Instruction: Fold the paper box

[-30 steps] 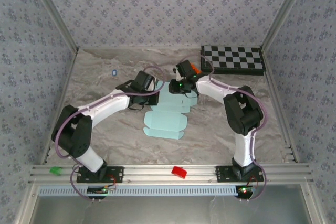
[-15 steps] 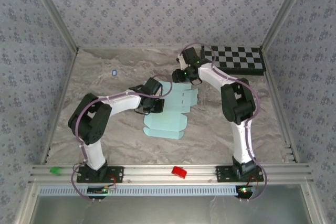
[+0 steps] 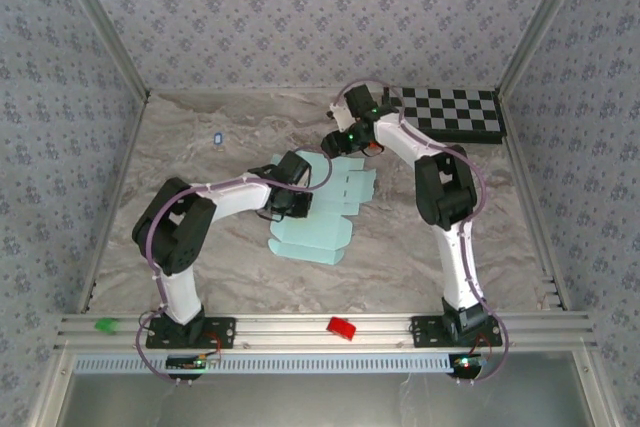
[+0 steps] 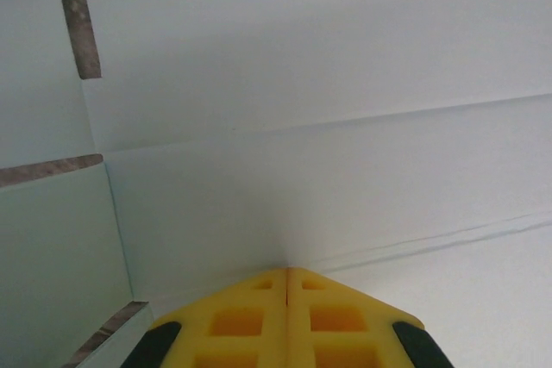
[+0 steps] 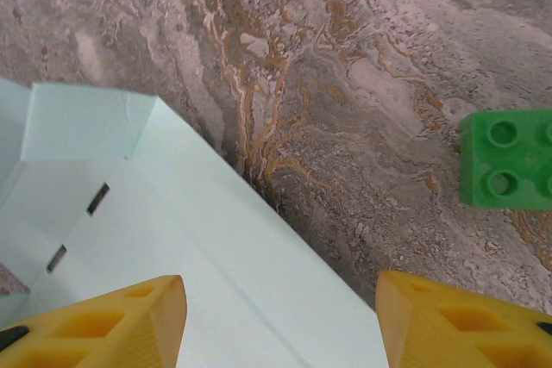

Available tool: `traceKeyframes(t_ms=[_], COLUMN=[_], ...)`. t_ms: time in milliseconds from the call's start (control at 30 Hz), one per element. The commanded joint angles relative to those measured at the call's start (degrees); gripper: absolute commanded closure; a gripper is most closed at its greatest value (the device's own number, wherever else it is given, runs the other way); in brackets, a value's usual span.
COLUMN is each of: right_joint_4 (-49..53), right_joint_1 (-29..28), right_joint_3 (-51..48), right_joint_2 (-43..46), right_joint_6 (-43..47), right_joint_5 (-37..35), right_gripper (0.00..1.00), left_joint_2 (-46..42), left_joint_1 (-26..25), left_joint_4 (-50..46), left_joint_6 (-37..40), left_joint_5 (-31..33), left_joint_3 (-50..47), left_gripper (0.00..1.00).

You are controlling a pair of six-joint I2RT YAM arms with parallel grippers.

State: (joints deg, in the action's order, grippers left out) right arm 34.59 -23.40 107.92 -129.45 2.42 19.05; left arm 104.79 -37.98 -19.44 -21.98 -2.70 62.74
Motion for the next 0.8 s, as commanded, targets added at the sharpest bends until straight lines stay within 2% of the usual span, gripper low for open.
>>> traceKeyframes(t_ms=[0,500,767], right_joint_4=[5.1,19.9,21.7], right_joint_1=[1.1,2.2,2.2], right_joint_3=[2.9,23.3,24.7], right_joint_2=[-2.5,-16.0,-17.3], right_joint_6=[5.9,9.7,10.8], right_joint_5=[4.4,7.4,9.1], right_gripper=[0.38,0.37,0.41], left_joint_2=[2.4,2.3,2.8], left_joint_1=[0.6,0.7,0.7], left_joint_4=[-5.1,-1.7,-1.7], left_joint_6=[5.5,9.2,9.0], left_joint_5=[4.8,4.5,5.1], left_joint_3=[-0.4,-2.9,-2.7], left_gripper=[1.0,1.0,1.0])
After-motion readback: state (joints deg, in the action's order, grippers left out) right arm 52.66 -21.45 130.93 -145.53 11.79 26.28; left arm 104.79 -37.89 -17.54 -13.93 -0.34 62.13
